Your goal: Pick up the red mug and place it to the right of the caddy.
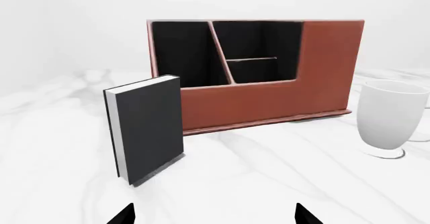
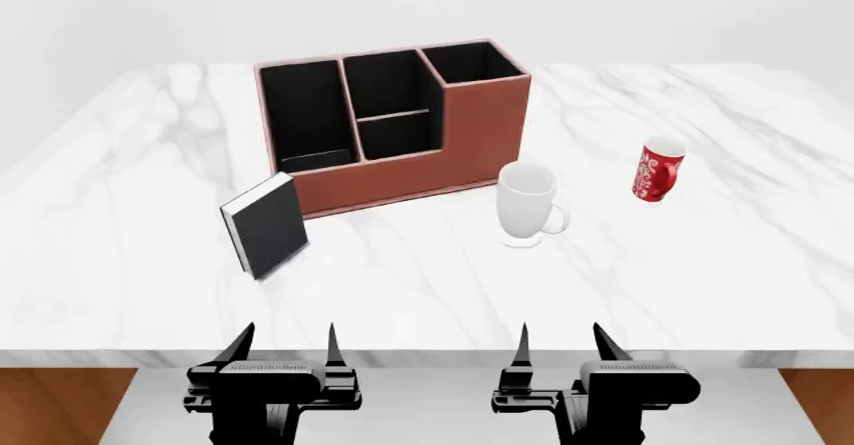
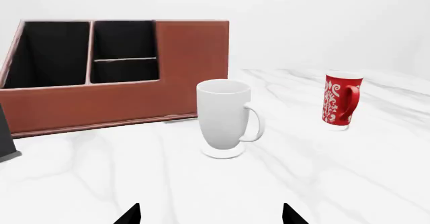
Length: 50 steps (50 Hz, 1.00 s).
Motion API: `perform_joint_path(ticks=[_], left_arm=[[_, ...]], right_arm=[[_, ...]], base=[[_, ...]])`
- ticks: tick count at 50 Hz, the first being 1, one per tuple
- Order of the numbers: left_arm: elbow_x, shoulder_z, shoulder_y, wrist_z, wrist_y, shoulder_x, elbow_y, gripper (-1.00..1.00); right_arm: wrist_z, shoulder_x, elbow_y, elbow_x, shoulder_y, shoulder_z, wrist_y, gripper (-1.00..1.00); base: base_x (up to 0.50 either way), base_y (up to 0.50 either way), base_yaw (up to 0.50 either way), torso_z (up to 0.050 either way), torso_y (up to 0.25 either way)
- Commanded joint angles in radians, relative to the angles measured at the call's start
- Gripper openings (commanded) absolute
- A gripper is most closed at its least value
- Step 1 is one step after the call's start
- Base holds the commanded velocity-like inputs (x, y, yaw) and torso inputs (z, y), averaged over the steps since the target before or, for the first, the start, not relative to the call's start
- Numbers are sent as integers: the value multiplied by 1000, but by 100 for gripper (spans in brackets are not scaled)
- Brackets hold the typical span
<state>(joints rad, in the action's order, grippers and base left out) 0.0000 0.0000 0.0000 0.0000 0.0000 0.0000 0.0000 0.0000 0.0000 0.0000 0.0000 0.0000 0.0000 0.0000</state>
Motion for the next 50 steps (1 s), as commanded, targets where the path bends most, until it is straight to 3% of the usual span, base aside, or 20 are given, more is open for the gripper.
perform_joint_path(ticks=[1, 5, 42, 46, 50], left_arm=[[-16, 19, -2, -13, 4, -17, -6, 100], [-23, 44, 4, -24, 8, -34, 0, 100], [-69, 108, -8, -89, -1, -90, -11, 100], [-87, 110, -8, -89, -32, -98, 23, 100], [-140, 102, -40, -104, -319, -127, 278, 100]], right_arm=[[28, 15, 11, 2, 2, -24, 1, 100], [5, 36, -2, 51, -3, -46, 14, 100], [88, 83, 17, 121, 23, -92, 41, 100], [94, 90, -18, 139, 27, -92, 82, 100], [111, 117, -177, 165, 44, -89, 230, 100]], base=[[0, 0, 0, 0, 0], [0, -14, 0, 0, 0], [11, -500, 0, 0, 0], [7, -148, 0, 0, 0], [0, 0, 0, 0, 0]])
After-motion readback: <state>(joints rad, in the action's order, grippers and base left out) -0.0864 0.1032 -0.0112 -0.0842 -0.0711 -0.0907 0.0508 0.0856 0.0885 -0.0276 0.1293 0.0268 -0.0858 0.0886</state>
